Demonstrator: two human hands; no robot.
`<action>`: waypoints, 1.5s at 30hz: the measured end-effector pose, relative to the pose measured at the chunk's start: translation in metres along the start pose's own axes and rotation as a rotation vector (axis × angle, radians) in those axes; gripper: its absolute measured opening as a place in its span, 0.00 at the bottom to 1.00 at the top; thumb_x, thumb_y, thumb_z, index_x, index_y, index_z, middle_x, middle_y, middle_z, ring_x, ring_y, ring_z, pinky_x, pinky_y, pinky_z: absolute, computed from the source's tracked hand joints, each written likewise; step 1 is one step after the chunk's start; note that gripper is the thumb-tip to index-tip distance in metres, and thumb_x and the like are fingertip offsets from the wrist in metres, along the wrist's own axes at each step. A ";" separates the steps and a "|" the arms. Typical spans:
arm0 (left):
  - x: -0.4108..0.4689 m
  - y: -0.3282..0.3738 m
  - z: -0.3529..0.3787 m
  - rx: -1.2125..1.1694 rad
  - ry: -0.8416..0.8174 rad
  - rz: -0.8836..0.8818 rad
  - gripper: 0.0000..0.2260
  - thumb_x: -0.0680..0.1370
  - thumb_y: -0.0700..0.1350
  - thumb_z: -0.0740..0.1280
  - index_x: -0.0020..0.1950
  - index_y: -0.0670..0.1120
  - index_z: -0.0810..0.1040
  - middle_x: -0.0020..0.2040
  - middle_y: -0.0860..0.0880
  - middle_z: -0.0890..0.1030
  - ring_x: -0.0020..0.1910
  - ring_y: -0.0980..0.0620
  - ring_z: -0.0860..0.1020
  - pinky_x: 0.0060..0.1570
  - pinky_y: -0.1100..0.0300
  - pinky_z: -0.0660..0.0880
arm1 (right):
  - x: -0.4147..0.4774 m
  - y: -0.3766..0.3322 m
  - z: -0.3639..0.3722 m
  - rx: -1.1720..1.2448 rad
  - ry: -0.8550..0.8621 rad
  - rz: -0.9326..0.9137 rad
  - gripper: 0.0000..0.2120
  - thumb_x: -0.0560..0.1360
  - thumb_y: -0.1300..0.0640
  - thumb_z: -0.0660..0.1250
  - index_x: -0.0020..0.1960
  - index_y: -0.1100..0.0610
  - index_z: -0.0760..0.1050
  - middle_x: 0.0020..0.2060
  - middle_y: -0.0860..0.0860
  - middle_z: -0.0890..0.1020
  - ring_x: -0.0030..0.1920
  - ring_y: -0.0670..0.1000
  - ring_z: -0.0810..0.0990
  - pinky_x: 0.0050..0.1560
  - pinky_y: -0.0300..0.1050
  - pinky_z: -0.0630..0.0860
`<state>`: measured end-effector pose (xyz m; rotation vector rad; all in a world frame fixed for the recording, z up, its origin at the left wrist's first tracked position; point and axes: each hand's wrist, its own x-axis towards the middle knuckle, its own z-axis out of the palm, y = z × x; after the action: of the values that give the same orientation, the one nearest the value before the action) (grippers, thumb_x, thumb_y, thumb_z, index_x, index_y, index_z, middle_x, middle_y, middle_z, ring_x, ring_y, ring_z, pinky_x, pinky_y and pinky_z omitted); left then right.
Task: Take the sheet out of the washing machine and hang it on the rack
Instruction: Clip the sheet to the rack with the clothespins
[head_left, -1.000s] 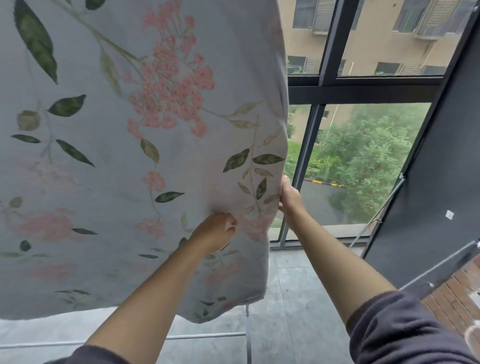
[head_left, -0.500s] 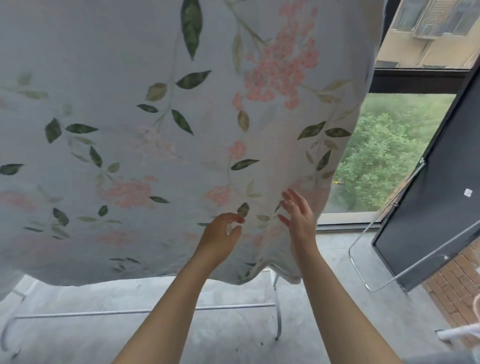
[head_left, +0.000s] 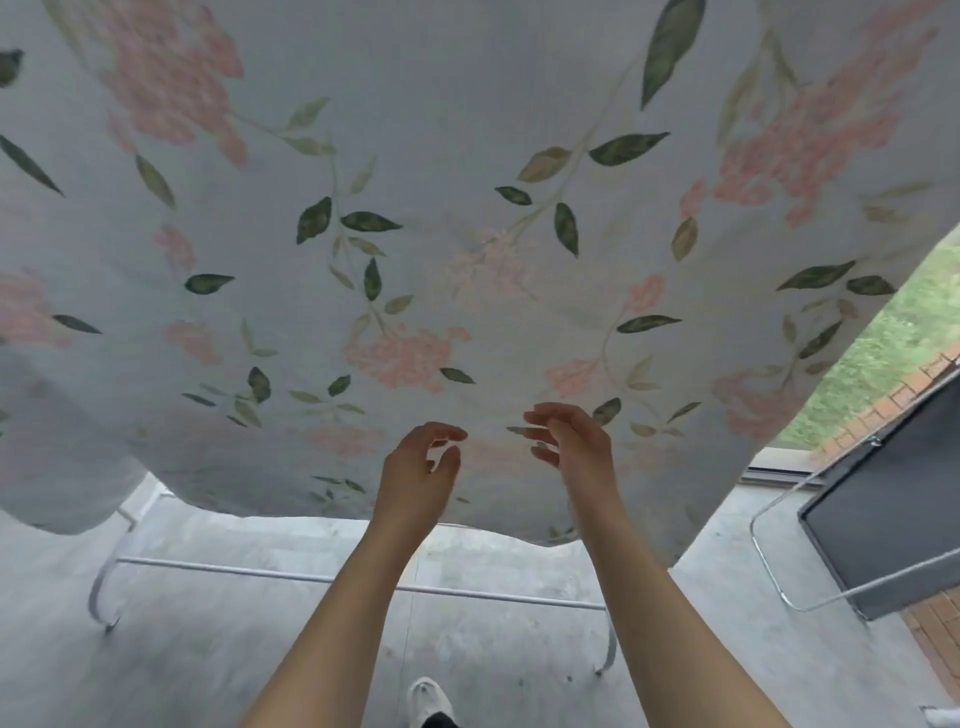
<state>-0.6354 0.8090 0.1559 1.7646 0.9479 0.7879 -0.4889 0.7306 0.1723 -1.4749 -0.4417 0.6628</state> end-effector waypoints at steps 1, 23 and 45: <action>0.005 -0.005 -0.007 -0.001 0.005 0.002 0.11 0.76 0.36 0.62 0.49 0.51 0.78 0.52 0.54 0.79 0.54 0.58 0.75 0.48 0.68 0.71 | 0.002 0.002 0.011 -0.027 -0.025 -0.001 0.15 0.77 0.69 0.55 0.43 0.55 0.77 0.41 0.51 0.83 0.41 0.50 0.81 0.43 0.41 0.75; 0.134 -0.180 -0.383 0.107 0.371 -0.093 0.09 0.76 0.33 0.63 0.48 0.46 0.80 0.47 0.51 0.81 0.47 0.54 0.78 0.47 0.74 0.68 | 0.038 0.041 0.435 -0.260 -0.441 -0.079 0.16 0.76 0.70 0.56 0.41 0.54 0.76 0.37 0.49 0.82 0.33 0.41 0.80 0.38 0.36 0.74; 0.303 -0.307 -0.731 0.049 0.637 -0.183 0.29 0.71 0.43 0.72 0.68 0.39 0.65 0.65 0.39 0.69 0.63 0.40 0.71 0.61 0.45 0.71 | 0.036 0.054 0.822 -0.336 -0.482 -0.193 0.12 0.77 0.66 0.60 0.52 0.51 0.76 0.52 0.46 0.78 0.52 0.43 0.76 0.50 0.23 0.69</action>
<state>-1.1734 1.4654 0.1485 1.4529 1.5293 1.2454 -1.0013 1.3771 0.1703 -1.5537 -1.0977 0.8161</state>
